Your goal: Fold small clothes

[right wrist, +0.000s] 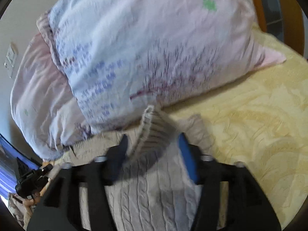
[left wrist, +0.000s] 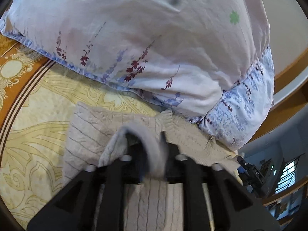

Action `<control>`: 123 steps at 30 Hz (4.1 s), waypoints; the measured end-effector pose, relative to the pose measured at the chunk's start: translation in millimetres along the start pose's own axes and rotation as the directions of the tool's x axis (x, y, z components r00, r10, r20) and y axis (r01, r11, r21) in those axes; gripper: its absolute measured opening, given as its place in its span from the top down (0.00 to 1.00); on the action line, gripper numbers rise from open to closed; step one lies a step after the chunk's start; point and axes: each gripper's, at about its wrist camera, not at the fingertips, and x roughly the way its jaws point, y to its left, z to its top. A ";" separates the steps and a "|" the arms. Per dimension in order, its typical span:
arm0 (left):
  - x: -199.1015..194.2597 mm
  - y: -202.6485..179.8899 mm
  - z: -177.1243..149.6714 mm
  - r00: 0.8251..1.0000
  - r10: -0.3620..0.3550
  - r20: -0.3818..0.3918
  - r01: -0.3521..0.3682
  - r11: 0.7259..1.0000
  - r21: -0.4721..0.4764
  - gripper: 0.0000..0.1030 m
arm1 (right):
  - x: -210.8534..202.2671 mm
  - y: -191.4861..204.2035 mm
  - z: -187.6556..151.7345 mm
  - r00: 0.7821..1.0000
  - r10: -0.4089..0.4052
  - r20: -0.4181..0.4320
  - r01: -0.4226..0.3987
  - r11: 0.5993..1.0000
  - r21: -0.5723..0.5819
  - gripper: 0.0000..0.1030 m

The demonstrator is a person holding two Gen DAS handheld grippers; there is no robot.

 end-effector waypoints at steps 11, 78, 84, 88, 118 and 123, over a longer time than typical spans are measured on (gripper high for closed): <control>-63.5 5.9 -20.9 0.999 0.026 0.034 -0.029 0.994 0.104 0.46 | -61.4 -31.7 -24.1 0.999 -0.036 0.015 0.037 0.997 -0.072 0.50; -54.2 -8.6 -77.3 0.986 0.157 -0.056 -0.130 0.935 0.330 0.59 | -54.5 -36.0 -68.1 0.979 -0.186 -0.080 0.175 0.976 -0.130 0.90; -50.7 2.4 -76.0 0.987 0.141 -0.074 -0.116 0.953 0.278 0.61 | -51.0 -28.3 -64.3 0.967 -0.245 -0.065 0.233 0.960 -0.156 0.86; -66.5 5.6 -70.1 0.995 0.089 -0.040 -0.078 0.971 0.227 0.54 | -65.3 3.7 -67.2 0.979 -0.201 0.040 0.205 0.950 -0.234 0.62; -58.1 62.2 -34.0 0.999 0.028 -0.027 -0.031 0.993 -0.115 0.41 | -3.7 74.7 -94.4 0.987 -0.096 -0.132 0.036 0.915 -0.401 0.45; -47.8 64.5 -33.3 0.999 0.009 -0.038 -0.015 0.988 -0.154 0.41 | -2.7 74.7 -94.7 0.986 -0.091 -0.138 0.028 0.916 -0.401 0.44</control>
